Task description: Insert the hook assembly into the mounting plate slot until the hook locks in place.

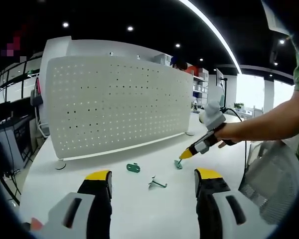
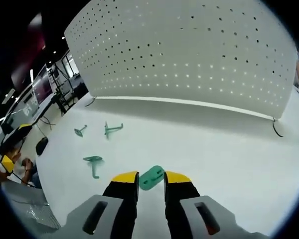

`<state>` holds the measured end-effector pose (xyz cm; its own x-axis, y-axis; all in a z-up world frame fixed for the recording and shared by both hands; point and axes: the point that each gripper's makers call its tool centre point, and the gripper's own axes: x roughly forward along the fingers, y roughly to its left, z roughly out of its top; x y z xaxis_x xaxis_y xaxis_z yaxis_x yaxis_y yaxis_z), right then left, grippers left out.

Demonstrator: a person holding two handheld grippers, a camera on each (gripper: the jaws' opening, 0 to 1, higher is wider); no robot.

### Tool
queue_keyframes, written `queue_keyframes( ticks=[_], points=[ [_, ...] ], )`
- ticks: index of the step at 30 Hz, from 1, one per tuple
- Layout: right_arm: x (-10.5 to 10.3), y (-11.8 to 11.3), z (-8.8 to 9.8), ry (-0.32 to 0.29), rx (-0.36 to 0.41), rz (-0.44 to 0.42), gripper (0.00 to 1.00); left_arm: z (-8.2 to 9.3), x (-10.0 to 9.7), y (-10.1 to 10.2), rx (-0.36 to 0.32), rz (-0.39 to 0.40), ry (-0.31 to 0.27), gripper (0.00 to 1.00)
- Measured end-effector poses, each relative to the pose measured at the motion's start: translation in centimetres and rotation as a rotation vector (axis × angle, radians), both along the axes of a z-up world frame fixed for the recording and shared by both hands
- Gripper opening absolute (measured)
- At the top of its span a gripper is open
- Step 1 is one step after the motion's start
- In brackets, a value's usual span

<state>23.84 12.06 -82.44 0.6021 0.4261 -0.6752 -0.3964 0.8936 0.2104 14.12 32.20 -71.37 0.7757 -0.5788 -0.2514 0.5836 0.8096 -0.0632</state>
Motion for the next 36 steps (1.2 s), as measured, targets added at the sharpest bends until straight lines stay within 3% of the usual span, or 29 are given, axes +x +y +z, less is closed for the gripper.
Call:
queue_keyframes(
  ticks=[36],
  points=[
    [0.30, 0.02, -0.48, 0.022, 0.000, -0.014, 0.10, 0.07, 0.05, 0.15, -0.007, 0.006, -0.001, 0.68]
  ],
)
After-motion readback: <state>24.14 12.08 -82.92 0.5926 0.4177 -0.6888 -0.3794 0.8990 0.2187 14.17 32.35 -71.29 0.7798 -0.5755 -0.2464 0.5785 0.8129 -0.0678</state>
